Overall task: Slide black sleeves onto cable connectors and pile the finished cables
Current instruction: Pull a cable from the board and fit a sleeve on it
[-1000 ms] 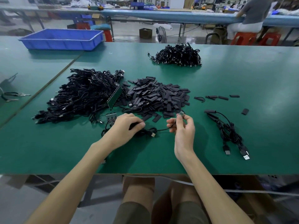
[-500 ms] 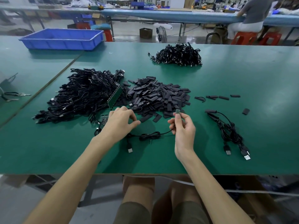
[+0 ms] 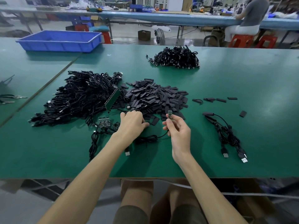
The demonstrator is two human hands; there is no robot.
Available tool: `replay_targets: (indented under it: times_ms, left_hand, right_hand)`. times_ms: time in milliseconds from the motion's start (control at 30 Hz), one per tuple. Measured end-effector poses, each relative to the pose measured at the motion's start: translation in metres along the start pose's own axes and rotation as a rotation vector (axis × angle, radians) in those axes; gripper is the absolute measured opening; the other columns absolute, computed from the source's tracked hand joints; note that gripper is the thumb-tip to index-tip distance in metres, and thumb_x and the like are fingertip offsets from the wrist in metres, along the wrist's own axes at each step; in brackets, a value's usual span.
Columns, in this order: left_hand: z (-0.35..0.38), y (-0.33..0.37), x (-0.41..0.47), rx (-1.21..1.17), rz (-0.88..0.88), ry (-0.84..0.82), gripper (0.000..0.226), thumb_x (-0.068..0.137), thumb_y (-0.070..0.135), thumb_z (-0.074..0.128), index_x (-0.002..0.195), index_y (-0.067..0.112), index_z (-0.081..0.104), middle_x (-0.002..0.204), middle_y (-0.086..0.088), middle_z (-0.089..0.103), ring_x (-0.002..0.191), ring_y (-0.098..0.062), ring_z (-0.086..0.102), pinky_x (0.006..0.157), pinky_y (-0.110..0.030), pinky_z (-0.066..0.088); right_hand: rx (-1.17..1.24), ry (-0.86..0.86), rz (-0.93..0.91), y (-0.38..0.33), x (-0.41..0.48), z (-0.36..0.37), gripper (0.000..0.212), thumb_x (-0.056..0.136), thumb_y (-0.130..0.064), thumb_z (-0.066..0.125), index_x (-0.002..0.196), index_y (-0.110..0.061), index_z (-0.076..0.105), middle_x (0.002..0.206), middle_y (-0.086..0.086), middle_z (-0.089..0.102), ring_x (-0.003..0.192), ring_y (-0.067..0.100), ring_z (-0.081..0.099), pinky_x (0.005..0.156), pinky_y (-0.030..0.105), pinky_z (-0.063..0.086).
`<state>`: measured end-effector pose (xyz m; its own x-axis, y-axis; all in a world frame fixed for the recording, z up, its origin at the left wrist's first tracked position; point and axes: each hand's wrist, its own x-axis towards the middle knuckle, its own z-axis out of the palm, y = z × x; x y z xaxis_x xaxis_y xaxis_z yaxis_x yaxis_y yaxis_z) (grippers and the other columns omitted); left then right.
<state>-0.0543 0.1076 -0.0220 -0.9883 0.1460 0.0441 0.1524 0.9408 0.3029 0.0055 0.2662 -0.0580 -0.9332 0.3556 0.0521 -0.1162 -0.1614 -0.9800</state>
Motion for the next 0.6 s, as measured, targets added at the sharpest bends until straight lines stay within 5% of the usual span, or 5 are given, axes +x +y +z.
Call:
replay_targets:
  times_ms: [100,233,333,500,600]
  left_hand:
    - [0.0,-0.001,-0.008,0.008,0.105,0.04,0.022,0.096,0.034,0.069,0.086,0.015,0.063,0.085,0.002,0.065,0.088,-0.023,0.059,0.091,-0.039,0.033]
    - [-0.003,0.005,-0.017,-0.493,0.068,-0.061,0.017,0.093,0.023,0.073,0.088,0.018,0.058,0.08,0.003,0.069,0.067,-0.01,0.066,0.062,-0.018,0.044]
    - [-0.002,0.008,-0.022,-0.783,0.107,-0.135,0.016,0.09,0.018,0.077,0.09,0.014,0.061,0.078,0.0,0.074,0.059,-0.011,0.07,0.063,-0.018,0.05]
    - [0.008,0.015,-0.029,-0.755,0.118,-0.085,0.017,0.091,0.015,0.076,0.087,0.02,0.059,0.079,0.002,0.07,0.06,-0.014,0.071,0.07,-0.035,0.059]
    - [0.011,0.02,-0.035,-0.688,0.134,-0.021,0.012,0.094,0.021,0.072,0.09,0.021,0.061,0.084,0.004,0.07,0.068,-0.008,0.069,0.067,-0.022,0.055]
  right_hand:
    - [-0.02,-0.003,-0.003,0.002,0.001,0.0,0.014,0.102,-0.011,0.064,0.112,-0.02,0.07,0.087,-0.005,0.076,0.075,0.004,0.068,0.06,0.018,0.049]
    - [-0.051,0.006,-0.023,0.004,0.001,0.0,0.017,0.099,-0.014,0.069,0.113,-0.022,0.067,0.094,-0.005,0.074,0.078,0.003,0.07,0.069,0.019,0.051]
    - [-0.057,-0.015,-0.027,0.003,0.001,0.001,0.02,0.098,-0.012,0.07,0.11,-0.027,0.066,0.097,-0.007,0.075,0.085,0.001,0.07,0.074,0.019,0.053]
    - [-0.077,-0.072,-0.027,0.003,0.001,0.001,0.019,0.098,-0.005,0.068,0.109,-0.022,0.068,0.094,-0.012,0.077,0.083,-0.002,0.068,0.064,0.016,0.05]
    - [-0.059,-0.053,-0.024,0.003,0.001,0.001,0.017,0.098,-0.006,0.068,0.107,-0.021,0.068,0.09,-0.016,0.077,0.082,-0.003,0.069,0.065,0.016,0.052]
